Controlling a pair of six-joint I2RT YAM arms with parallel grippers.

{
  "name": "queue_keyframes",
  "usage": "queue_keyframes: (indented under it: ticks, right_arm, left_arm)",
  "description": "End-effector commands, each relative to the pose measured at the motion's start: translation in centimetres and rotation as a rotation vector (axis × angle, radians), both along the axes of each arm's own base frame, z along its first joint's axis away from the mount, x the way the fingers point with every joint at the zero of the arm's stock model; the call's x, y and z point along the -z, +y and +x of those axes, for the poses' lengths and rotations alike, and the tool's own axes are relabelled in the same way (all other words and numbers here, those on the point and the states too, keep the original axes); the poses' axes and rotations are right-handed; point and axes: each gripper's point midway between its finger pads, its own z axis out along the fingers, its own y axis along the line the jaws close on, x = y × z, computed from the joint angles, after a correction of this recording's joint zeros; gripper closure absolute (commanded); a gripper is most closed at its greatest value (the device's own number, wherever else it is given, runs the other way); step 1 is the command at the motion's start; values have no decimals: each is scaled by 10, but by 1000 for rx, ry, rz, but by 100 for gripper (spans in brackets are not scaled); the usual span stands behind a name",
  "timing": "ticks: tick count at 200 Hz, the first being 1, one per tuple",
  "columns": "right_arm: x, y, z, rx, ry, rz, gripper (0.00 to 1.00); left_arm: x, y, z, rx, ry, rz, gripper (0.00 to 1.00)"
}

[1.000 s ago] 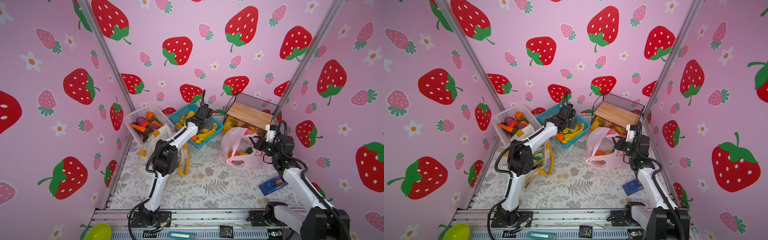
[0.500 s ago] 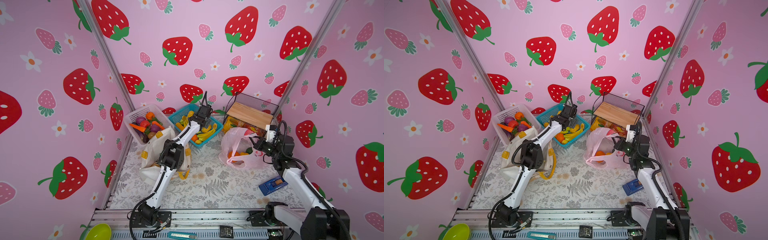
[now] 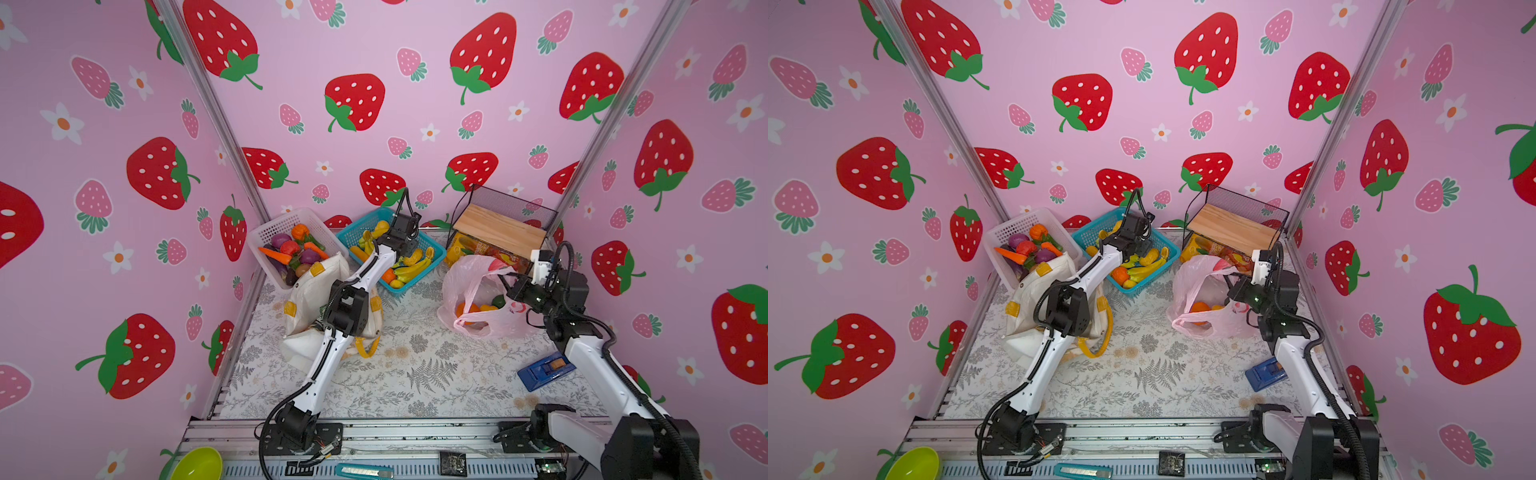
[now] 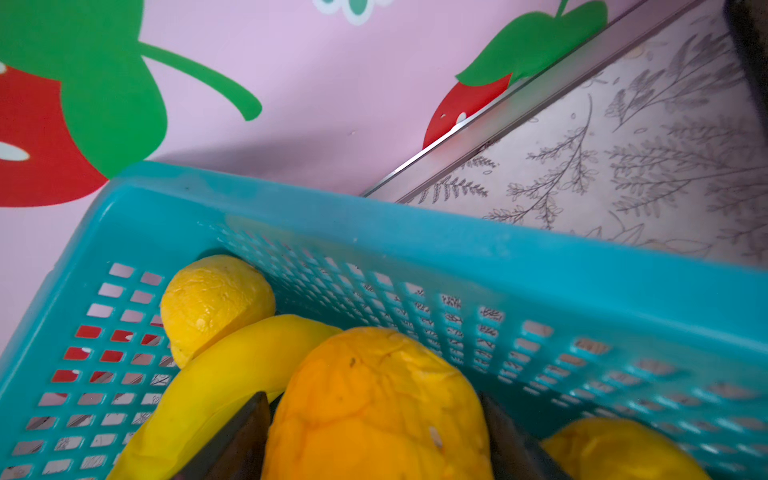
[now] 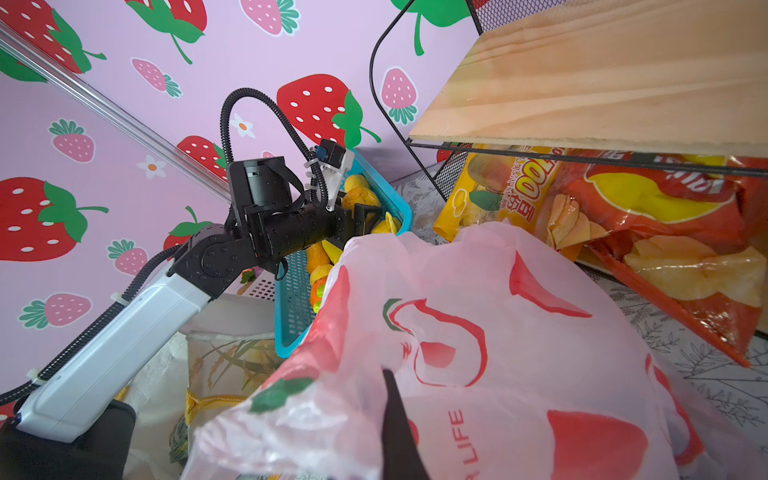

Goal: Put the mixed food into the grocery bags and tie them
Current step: 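Lower the left gripper into the teal basket and grasp a yellow squash, then carry the yellow squash with the left gripper into the pink bag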

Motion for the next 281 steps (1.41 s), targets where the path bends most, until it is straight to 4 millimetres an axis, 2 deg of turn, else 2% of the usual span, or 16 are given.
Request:
queue_keyframes:
  ticks: [1, 20, 37, 41, 43, 46, 84, 111, 141, 160, 181, 202, 222, 235, 253, 281]
  right_arm:
    - [1, -1, 2, 0, -11, -1, 100]
    - [3, 0, 3, -2, -6, 2, 100]
    - [3, 0, 3, -1, -6, 2, 100]
    - [3, -1, 3, 0, -6, 2, 100]
    - [2, -1, 3, 0, -7, 2, 100]
    - [2, -1, 2, 0, -10, 2, 100]
    - [3, -1, 2, 4, -6, 2, 100]
    - [2, -2, 2, 7, -9, 2, 100]
    - [-2, -3, 2, 16, -20, -3, 100]
    - [-3, -3, 2, 13, -21, -2, 100]
    - [-4, -2, 1, 9, -22, 1, 100]
    - [-4, -2, 1, 5, -23, 2, 100]
    - [-4, 0, 0, -3, -22, 6, 100]
    - [-4, 0, 0, -5, -20, 9, 100]
    - [-5, 0, 0, -5, -26, 9, 100]
    - [-8, 0, -1, -4, -31, 11, 100]
  left_arm:
    - [-6, 1, 7, 25, -24, -1, 29]
    - [-20, -1, 6, 29, -39, -18, 38]
    - [-43, -6, 2, 38, -64, -37, 45]
    - [-42, -7, 1, 40, -59, -39, 46]
    - [-59, -7, 0, 41, -80, -49, 47]
    - [-68, -9, -2, 44, -89, -58, 48]
    - [-143, -26, -32, 72, -171, -130, 51]
    - [-187, -38, -71, 87, -178, -207, 54]
    - [-217, -45, -133, 90, -152, -294, 56]
    - [-218, -44, -186, 91, -106, -361, 56]
    - [-203, -47, -253, 126, -36, -495, 58]
    - [-165, -45, -316, 152, 62, -538, 58]
    - [-126, -48, -367, 189, 186, -580, 58]
    - [-101, -55, -390, 201, 275, -623, 58]
    - [-77, -78, -409, 249, 368, -674, 58]
    - [-71, -134, -413, 360, 414, -752, 58]
